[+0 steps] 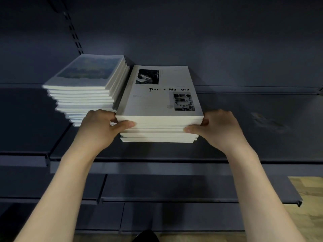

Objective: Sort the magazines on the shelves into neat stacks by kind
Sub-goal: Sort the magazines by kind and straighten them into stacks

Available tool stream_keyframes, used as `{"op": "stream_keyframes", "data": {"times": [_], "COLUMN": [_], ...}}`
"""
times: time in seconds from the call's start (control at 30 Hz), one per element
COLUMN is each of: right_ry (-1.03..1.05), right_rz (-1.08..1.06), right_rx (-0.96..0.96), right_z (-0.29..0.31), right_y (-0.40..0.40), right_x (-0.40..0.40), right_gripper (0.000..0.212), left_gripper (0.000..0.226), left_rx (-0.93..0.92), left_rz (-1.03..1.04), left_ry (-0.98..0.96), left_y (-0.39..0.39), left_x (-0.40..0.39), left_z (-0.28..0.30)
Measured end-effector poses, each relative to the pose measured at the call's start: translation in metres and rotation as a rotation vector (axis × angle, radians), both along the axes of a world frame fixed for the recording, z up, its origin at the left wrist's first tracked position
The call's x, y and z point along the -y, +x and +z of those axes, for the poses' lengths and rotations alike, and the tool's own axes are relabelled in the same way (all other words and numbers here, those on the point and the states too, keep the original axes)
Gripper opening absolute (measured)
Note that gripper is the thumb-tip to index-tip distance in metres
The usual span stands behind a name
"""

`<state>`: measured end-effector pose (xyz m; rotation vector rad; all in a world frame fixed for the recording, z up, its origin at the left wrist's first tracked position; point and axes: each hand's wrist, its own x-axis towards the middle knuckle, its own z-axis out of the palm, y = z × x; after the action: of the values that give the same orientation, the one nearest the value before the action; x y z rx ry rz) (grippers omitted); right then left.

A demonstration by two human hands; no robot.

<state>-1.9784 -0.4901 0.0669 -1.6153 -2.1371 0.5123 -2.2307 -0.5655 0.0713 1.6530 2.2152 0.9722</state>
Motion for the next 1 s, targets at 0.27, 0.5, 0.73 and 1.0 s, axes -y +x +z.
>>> {"op": "stream_keyframes", "data": {"times": [0.27,0.5,0.73,1.0], "right_ry": [0.010,0.030,-0.042,0.004], "right_rz": [-0.051,-0.066,-0.006,-0.005], "right_rx": [-0.014,0.061,-0.076,-0.011], "right_z": [0.000,0.001,-0.012,-0.003], "right_y": [-0.002,-0.004,-0.005,-0.005], "right_x": [0.008,0.012,0.010,0.011], "right_gripper": [0.043,0.045,0.033,0.048], "left_gripper": [0.039,0.023,0.027,0.041], "left_rx": [-0.132,0.027,0.030,0.007], "left_rz": [-0.016,0.001,0.031,0.026], "left_ry": [-0.063,0.024,-0.001,0.008], "left_y": [0.006,0.005,0.006,0.005], "left_x": [0.002,0.005,0.008,0.012], "left_z": [0.007,-0.004,-0.007,-0.013]}}
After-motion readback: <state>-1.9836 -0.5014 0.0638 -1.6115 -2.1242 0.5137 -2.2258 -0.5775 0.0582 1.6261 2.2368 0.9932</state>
